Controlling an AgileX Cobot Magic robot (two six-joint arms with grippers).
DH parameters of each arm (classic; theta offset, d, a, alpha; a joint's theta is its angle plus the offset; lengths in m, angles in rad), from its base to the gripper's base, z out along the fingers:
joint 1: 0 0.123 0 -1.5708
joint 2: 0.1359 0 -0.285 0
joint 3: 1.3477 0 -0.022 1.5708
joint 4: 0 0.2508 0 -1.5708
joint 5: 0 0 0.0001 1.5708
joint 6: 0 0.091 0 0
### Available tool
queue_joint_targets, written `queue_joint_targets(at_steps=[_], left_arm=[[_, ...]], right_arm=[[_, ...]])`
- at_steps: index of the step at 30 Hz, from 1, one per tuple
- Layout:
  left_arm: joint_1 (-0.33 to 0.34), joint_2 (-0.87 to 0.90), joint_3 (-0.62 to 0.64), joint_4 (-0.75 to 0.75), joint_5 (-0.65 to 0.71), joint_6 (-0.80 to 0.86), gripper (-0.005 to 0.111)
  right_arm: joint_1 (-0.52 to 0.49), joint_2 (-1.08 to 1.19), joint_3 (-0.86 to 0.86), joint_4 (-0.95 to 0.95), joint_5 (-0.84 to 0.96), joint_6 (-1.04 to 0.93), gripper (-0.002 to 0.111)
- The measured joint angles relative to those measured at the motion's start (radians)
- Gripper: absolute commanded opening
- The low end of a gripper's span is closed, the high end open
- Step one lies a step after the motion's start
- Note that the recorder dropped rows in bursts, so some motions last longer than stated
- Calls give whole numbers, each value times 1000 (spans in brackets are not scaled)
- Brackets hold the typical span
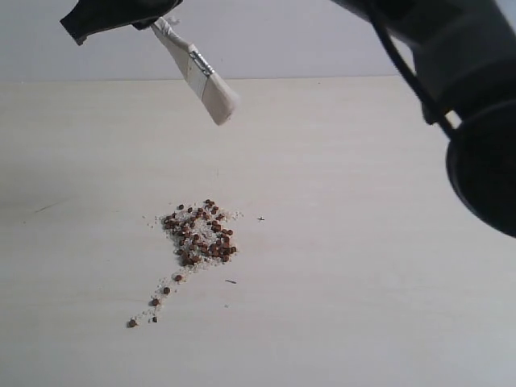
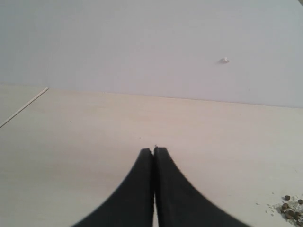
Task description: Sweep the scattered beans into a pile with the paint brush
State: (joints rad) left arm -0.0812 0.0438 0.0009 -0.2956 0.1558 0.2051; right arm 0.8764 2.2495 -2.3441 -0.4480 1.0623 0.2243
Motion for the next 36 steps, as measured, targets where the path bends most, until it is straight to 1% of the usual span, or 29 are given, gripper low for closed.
queue_joint_targets(at_steps=[3, 6, 10, 13, 15, 17, 19, 20, 21, 22, 24, 26, 28, 31, 36], left_arm=[[0, 0, 0, 0, 0, 0, 0], [0, 0, 0, 0, 0, 0, 0], [0, 0, 0, 0, 0, 0, 0], [0, 0, 0, 0, 0, 0, 0], [0, 0, 0, 0, 0, 0, 0], [0, 0, 0, 0, 0, 0, 0], [0, 0, 0, 0, 0, 0, 0], [0, 0, 0, 0, 0, 0, 0], [0, 0, 0, 0, 0, 0, 0], [0, 0, 0, 0, 2, 0, 0], [0, 0, 0, 0, 2, 0, 0], [0, 0, 0, 0, 2, 0, 0], [0, 0, 0, 0, 2, 0, 0], [0, 0, 0, 0, 2, 0, 0], [0, 0, 0, 0, 2, 0, 0]], right_arm=[[0, -55, 84, 4, 2, -2, 0], [0, -125, 210, 6, -35, 0, 0], [0, -257, 440, 3, -158, 43, 0], [0, -380, 664, -61, -317, 125, 0], [0, -463, 833, -192, -456, 258, 0], [0, -525, 991, -406, -583, 464, 0], [-2, -567, 1147, -768, -680, 801, 0], [-2, -572, 1199, -922, -695, 994, 0], [-2, -575, 1251, -1048, -685, 1141, 0], [-2, -566, 1287, -1129, -653, 1239, 0], [-2, -529, 1322, -1216, -561, 1339, 0], [-2, -471, 1327, -1250, -453, 1395, 0], [-2, -417, 1325, -1265, -382, 1433, 0], [-4, -350, 1291, -1270, -357, 1469, 0], [-4, -257, 1172, -1274, -355, 1482, 0]])
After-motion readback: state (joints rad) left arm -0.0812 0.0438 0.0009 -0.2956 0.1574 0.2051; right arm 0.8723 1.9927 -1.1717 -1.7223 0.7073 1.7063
